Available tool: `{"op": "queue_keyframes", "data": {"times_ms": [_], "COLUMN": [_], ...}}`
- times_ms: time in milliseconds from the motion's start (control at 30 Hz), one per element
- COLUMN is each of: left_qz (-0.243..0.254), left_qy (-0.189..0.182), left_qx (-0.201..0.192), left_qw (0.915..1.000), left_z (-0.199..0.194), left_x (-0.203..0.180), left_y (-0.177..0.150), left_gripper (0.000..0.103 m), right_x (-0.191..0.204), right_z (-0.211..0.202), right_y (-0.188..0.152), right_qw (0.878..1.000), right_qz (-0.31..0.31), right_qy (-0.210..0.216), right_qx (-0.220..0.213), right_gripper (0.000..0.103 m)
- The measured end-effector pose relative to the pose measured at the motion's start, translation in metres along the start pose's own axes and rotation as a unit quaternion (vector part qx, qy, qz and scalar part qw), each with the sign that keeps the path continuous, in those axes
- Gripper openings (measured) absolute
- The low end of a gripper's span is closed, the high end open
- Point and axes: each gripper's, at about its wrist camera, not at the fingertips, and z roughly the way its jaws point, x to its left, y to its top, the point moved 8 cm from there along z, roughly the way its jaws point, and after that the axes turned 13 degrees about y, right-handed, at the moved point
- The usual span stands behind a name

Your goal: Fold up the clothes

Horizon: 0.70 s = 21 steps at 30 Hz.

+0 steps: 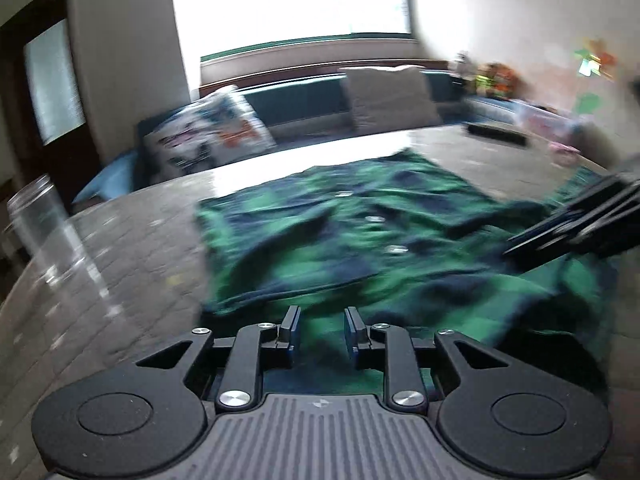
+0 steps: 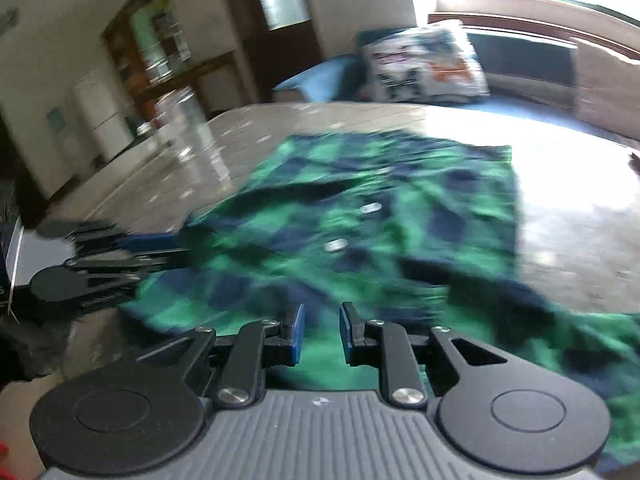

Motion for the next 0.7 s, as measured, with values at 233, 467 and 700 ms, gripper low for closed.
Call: {"op": "queue_keyframes", "data": {"times_ms": [233, 467, 700], "left_qz": [0.063, 0.086, 0.079], "left_qy": [-0.020, -0.030, -0.034], "left_qx": [-0.011, -0.017, -0.027], "left_qw": [0.9978, 0.9957, 0.9960], "left_z": [-0.006, -0.012, -0.022], "left_x": [-0.037, -0.052, -0.046], "left_y": [-0.021, -0.033, -0.023], "left_gripper": [0.028, 0.028, 0.031], "right_x": [0.031, 0.038, 0.027], "right_z": [0.031, 0.015, -0.003], "right_y": [-0.037, -0.044, -0.043], "right_qw": [0.996, 0.996, 0.999], "right_qz": [-0.081, -0.088, -0.050], "right_qy": [-0.016, -0.024, -0.017], "right_qx": [0.040, 0.020, 0.003], "right_gripper": [0.019, 0.019, 0.020]}}
